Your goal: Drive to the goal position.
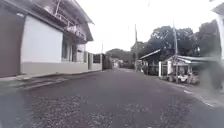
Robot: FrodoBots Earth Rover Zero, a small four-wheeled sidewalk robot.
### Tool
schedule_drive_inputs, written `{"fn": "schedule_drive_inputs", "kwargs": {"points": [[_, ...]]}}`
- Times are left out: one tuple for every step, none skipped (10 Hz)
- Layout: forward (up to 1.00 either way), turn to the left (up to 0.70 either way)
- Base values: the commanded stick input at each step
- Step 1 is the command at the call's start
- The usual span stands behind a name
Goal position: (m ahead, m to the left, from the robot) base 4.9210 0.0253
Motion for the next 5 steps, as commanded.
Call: {"fn": "schedule_drive_inputs", "kwargs": {"points": [[0.50, 0.00], [0.50, 0.00], [0.50, 0.00], [0.50, 0.00], [0.50, 0.00]]}}
